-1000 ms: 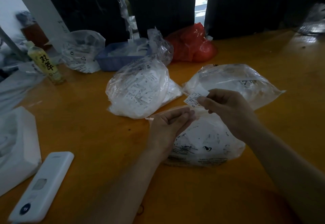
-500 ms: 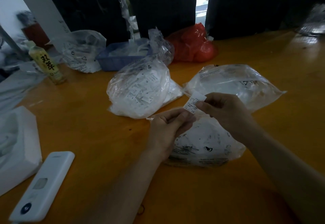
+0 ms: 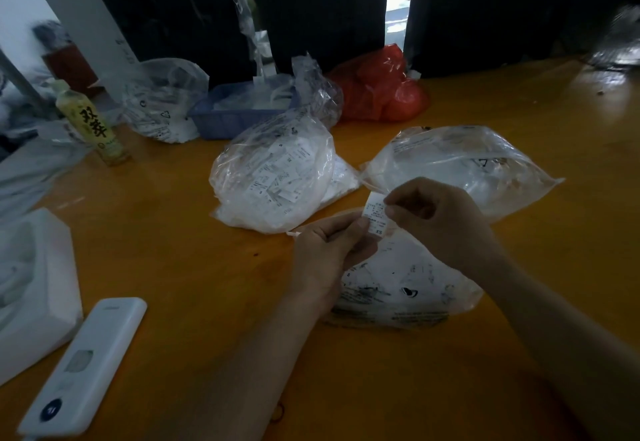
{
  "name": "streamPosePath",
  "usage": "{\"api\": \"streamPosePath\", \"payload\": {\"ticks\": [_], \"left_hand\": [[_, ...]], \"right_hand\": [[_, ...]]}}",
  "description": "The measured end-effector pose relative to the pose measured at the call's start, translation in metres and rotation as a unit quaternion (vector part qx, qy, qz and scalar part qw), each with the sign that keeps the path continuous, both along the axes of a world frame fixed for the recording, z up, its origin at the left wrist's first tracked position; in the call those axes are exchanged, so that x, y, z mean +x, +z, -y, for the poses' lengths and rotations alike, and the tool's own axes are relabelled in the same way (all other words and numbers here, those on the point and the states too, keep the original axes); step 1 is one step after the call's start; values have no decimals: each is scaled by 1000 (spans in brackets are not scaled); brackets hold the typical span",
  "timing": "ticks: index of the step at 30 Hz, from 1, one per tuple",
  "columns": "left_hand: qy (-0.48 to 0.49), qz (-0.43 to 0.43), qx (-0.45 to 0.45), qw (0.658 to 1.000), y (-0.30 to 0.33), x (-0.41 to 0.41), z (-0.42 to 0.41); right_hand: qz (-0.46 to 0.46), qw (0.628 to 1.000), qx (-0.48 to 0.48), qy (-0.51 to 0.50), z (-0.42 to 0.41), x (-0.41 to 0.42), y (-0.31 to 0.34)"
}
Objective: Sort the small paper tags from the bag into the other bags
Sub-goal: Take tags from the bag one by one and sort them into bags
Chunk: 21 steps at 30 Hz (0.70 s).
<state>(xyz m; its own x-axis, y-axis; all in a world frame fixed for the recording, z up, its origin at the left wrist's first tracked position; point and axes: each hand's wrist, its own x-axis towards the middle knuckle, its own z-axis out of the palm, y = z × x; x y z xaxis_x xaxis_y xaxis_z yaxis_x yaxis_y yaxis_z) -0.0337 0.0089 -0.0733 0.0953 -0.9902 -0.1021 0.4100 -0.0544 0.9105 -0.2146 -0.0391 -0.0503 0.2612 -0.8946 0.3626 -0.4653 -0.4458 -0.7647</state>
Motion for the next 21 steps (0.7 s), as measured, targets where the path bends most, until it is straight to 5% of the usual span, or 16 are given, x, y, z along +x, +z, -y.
{"api": "streamPosePath", "payload": {"ticks": [16,21], "left_hand": [[-21,36,-4,999,-4,3,2],[28,195,-59,979,1,3,0]], "right_hand": [[-81,993,-6,82,-6,5,-2],[-11,1000,-10,2,0,0,1]]}}
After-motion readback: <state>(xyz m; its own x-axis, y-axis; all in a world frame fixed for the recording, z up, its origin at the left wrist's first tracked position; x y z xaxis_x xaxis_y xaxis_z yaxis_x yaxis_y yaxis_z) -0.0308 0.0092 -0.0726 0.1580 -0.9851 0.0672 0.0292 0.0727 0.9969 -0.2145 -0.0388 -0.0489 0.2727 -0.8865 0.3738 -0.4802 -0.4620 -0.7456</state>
